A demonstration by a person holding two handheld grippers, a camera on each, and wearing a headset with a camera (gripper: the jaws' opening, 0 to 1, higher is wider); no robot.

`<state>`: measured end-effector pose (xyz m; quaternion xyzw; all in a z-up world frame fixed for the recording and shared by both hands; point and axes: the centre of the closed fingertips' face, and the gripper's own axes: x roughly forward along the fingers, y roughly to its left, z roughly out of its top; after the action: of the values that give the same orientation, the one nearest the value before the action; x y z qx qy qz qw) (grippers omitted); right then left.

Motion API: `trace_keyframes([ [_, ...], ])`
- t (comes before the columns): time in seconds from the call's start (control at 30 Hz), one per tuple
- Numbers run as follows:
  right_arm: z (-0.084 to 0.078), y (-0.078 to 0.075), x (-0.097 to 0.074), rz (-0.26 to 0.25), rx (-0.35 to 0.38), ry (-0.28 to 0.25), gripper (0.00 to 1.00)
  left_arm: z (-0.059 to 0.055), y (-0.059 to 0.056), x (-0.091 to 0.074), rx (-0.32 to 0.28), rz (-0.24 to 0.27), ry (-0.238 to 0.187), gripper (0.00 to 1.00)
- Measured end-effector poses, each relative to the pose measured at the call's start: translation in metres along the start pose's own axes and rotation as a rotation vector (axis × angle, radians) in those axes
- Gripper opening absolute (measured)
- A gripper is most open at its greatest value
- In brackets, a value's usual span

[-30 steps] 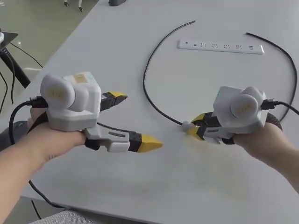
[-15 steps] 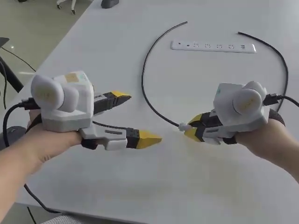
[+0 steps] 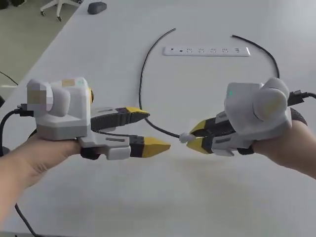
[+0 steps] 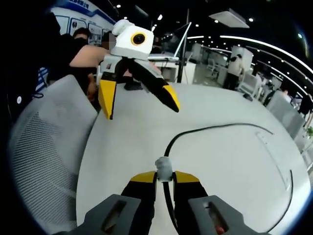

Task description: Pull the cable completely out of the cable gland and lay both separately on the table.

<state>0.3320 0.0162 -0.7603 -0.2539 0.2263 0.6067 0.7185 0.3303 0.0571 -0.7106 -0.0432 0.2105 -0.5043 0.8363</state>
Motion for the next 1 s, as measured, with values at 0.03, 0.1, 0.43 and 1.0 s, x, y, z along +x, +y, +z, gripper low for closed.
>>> trace_keyframes([
  [0.03, 0.002, 0.003, -0.002, 0.006, -0.007, -0.007, 0.08, 0.000, -0.001, 0.001, 0.004, -0.006, 0.002, 0.64],
  [0.1, 0.007, 0.006, -0.006, 0.010, -0.019, -0.024, 0.08, 0.005, -0.004, 0.002, -0.009, -0.035, -0.019, 0.60],
  [0.43, 0.026, 0.030, -0.014, 0.056, -0.093, -0.084, 0.07, -0.008, -0.032, 0.012, 0.036, -0.188, 0.027, 0.53],
  [1.0, 0.041, 0.042, -0.022, 0.084, -0.126, -0.142, 0.07, -0.008, -0.038, 0.014, -0.022, -0.264, -0.019, 0.30],
])
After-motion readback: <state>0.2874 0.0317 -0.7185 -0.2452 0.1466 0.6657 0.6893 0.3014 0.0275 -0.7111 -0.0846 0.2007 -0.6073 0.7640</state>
